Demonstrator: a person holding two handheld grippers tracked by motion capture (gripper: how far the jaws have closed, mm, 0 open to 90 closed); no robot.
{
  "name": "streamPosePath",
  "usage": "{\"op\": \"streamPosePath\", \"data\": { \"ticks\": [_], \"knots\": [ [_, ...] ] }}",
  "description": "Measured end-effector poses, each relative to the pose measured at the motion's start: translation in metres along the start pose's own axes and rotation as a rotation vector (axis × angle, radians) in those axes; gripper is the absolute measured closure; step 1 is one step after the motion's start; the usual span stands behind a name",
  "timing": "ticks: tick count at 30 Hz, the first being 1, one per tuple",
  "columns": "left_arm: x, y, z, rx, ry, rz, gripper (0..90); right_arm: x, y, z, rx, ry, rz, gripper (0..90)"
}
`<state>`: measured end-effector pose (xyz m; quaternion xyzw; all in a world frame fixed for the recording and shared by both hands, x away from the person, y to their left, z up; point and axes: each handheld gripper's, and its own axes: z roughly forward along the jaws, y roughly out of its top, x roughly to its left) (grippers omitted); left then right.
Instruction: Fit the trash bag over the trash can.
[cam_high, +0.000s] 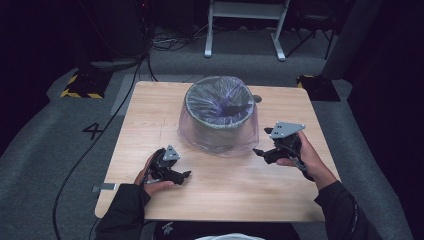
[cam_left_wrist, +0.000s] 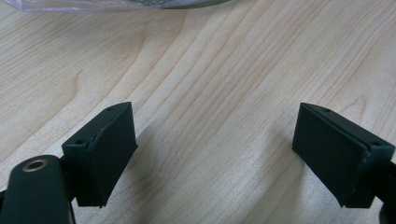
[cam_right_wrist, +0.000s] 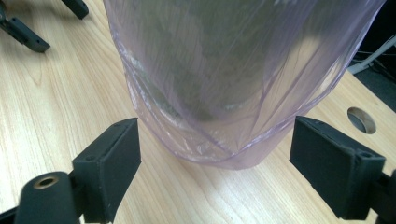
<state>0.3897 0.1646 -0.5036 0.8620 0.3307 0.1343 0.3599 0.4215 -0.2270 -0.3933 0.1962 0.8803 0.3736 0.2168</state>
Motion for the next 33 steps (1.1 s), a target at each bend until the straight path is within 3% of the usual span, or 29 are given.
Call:
{"op": "streamPosePath", "data": {
  "ticks": [24, 33],
  "knots": [
    [0.0, 0.0, 0.0, -0.001, 0.0, -0.004, 12.9, 0.002, -0.027, -0.001, 0.059, -0.008, 0.016, 16.1],
    [0.0, 0.0, 0.0, -0.001, 0.001, -0.001, 12.9, 0.003, -0.038, 0.001, 0.102, -0.015, 0.0, 16.1]
  ]
}}
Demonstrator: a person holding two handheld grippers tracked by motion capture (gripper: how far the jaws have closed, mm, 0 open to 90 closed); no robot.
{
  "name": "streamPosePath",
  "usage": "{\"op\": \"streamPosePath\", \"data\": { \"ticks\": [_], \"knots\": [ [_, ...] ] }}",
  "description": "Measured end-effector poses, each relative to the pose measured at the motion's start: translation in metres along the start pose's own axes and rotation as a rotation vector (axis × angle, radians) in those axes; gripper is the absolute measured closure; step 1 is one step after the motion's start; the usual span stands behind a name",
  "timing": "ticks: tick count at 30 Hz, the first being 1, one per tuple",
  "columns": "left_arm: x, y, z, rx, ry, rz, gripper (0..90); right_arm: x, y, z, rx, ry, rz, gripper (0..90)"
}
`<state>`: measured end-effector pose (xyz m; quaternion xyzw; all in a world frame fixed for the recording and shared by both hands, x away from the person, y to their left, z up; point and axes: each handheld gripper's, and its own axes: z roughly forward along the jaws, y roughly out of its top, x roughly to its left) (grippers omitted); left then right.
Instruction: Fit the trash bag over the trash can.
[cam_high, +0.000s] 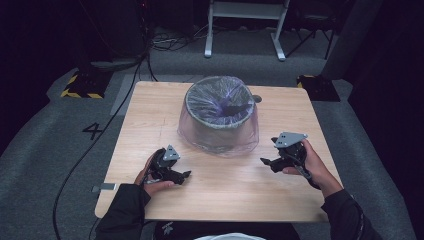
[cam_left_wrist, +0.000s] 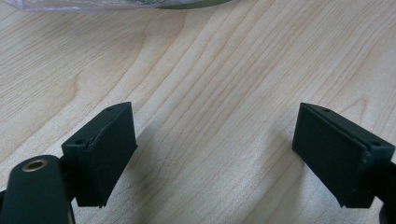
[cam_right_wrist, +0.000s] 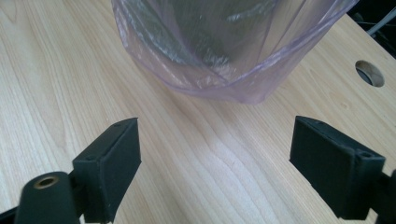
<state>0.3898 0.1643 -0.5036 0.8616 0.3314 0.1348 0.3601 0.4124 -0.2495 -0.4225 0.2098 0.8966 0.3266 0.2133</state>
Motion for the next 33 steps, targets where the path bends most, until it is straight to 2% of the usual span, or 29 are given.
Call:
{"op": "streamPosePath", "data": {
  "ticks": [12, 33],
  "knots": [
    [0.0, 0.0, 0.0, 0.0, 0.0, 0.0, 13.0, 0.001, -0.013, -0.002, 0.035, -0.016, -0.001, 16.3],
    [0.0, 0.0, 0.0, 0.0, 0.0, 0.0, 12.9, 0.011, -0.042, 0.002, 0.096, 0.022, 0.001, 16.3]
  ]
}}
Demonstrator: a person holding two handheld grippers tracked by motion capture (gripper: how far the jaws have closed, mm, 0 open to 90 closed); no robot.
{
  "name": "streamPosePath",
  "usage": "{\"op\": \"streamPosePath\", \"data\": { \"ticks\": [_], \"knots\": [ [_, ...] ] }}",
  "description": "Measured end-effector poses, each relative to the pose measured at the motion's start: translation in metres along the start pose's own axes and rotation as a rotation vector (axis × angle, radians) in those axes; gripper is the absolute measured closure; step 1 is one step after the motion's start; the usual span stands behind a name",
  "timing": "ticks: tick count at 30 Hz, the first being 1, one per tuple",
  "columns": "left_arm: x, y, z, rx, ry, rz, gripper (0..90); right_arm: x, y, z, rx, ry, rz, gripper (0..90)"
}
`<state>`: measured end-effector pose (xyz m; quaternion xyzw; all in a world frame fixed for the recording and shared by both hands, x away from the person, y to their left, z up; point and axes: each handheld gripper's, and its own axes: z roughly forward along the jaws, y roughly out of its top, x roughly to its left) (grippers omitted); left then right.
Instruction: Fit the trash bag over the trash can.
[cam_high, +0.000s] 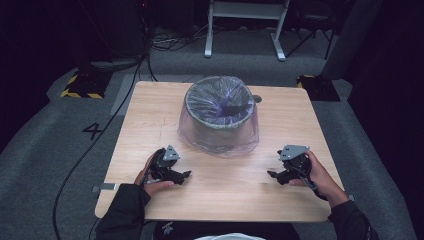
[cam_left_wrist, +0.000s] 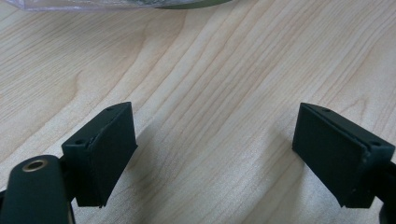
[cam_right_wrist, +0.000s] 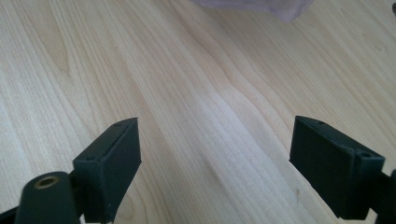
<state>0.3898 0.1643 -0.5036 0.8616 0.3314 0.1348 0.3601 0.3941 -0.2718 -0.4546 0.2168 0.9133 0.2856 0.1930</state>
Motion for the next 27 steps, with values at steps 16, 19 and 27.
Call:
{"op": "streamPosePath", "data": {
  "ticks": [16, 19, 27],
  "knots": [
    [0.0, 0.0, 0.0, 0.0, 0.0, 0.0, 13.0, 0.005, -0.024, 0.002, 0.013, 0.009, 0.037, 16.3],
    [0.0, 0.0, 0.0, 0.0, 0.0, 0.0, 13.0, 0.005, -0.029, 0.001, 0.014, 0.009, 0.052, 16.3],
    [0.0, 0.0, 0.0, 0.0, 0.0, 0.0, 13.0, 0.004, -0.041, -0.002, 0.012, 0.0, 0.083, 16.3]
  ]
}}
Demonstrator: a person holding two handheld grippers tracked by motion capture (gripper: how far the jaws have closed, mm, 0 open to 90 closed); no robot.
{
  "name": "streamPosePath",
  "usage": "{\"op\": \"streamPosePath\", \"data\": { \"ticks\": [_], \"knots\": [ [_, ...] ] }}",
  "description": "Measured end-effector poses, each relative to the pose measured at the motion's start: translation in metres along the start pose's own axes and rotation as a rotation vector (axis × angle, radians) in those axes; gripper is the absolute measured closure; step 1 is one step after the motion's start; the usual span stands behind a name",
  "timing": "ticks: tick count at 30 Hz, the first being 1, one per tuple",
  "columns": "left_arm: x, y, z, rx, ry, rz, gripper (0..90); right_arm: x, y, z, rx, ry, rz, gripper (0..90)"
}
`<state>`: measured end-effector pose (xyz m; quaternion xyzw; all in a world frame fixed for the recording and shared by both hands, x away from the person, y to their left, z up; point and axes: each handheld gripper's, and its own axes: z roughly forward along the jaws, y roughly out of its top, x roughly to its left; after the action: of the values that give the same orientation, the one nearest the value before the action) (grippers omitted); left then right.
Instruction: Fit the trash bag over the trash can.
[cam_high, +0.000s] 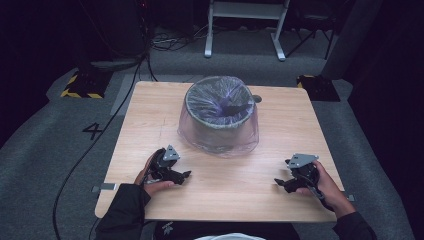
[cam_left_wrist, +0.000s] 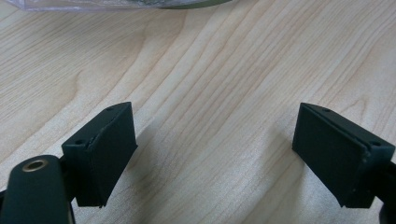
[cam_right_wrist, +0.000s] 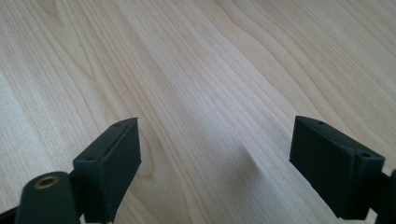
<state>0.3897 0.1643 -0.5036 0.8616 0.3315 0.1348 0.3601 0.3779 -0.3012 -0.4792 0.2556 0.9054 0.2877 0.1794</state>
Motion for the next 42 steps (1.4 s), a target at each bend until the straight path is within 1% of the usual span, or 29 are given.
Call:
{"op": "streamPosePath", "data": {
  "ticks": [9, 13, 19, 29, 32, 38, 42],
  "knots": [
    [0.0, 0.0, 0.0, 0.0, 0.0, 0.0, 13.0, 0.0, -0.012, -0.004, -0.013, -0.006, 0.032, 16.3],
    [0.0, 0.0, 0.0, 0.0, 0.0, 0.0, 13.0, -0.001, -0.02, -0.004, -0.022, -0.007, 0.065, 16.2],
    [0.0, 0.0, 0.0, 0.0, 0.0, 0.0, 13.0, -0.004, -0.032, -0.008, -0.058, -0.012, 0.131, 16.1],
    [0.0, 0.0, 0.0, 0.0, 0.0, 0.0, 13.0, -0.011, -0.056, -0.012, -0.127, 0.002, 0.256, 14.9],
    [0.0, 0.0, 0.0, 0.0, 0.0, 0.0, 13.0, -0.012, -0.062, -0.016, -0.14, -0.014, 0.271, 14.9],
    [0.0, 0.0, 0.0, 0.0, -0.001, -0.003, 12.9, -0.02, -0.076, -0.025, -0.137, -0.033, 0.292, 14.8],
    [0.0, 0.0, 0.001, -0.001, -0.001, -0.004, 12.7, -0.026, -0.086, -0.031, -0.133, -0.056, 0.317, 14.8]
  ]
}}
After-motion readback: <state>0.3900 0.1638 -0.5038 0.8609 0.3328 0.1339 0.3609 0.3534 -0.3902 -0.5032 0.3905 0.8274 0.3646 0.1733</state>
